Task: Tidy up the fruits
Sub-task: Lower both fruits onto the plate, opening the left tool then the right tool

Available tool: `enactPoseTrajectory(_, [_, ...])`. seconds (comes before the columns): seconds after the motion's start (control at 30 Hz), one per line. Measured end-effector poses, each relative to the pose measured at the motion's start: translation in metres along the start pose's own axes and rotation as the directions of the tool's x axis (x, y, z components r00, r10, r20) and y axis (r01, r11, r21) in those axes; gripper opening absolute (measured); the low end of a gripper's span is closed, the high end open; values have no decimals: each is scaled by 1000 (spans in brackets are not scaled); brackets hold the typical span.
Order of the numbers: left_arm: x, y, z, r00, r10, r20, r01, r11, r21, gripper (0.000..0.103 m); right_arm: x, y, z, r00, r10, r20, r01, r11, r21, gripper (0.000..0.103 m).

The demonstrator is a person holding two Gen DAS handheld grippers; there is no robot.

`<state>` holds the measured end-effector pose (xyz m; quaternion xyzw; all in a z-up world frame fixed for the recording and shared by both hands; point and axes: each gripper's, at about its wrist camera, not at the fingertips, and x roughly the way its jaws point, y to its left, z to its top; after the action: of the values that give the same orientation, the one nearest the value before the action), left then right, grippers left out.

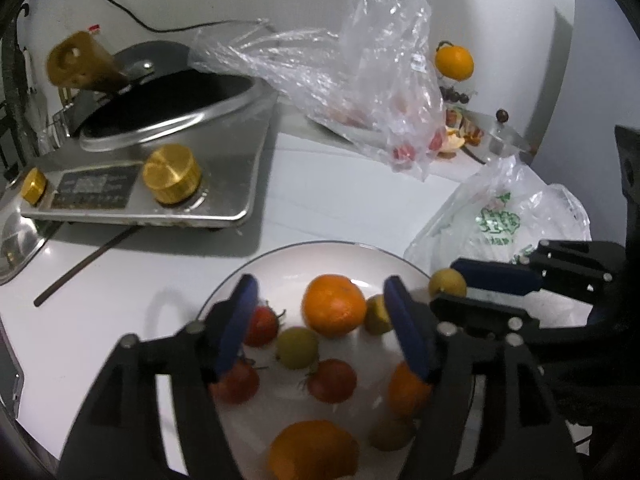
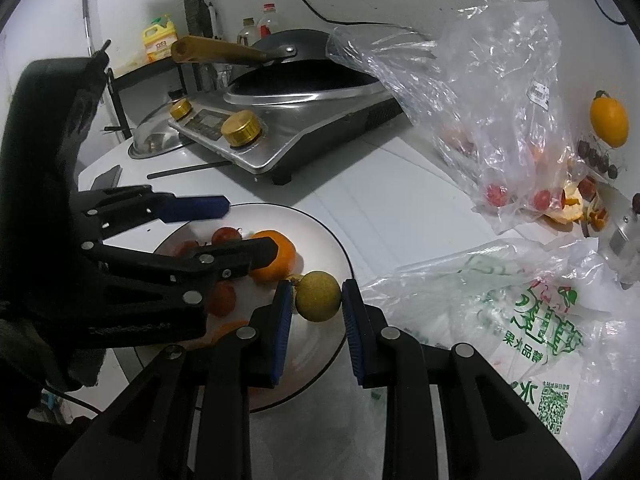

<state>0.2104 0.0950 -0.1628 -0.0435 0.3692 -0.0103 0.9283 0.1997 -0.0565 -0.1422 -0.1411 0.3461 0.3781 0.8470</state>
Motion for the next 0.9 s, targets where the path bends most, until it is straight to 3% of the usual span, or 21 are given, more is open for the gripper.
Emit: enactPoseTrajectory(0.9, [-24,36,-24,998,-8,60,13,996,-89,69,17,18,-2,996,-44,-73,46,999,20,27])
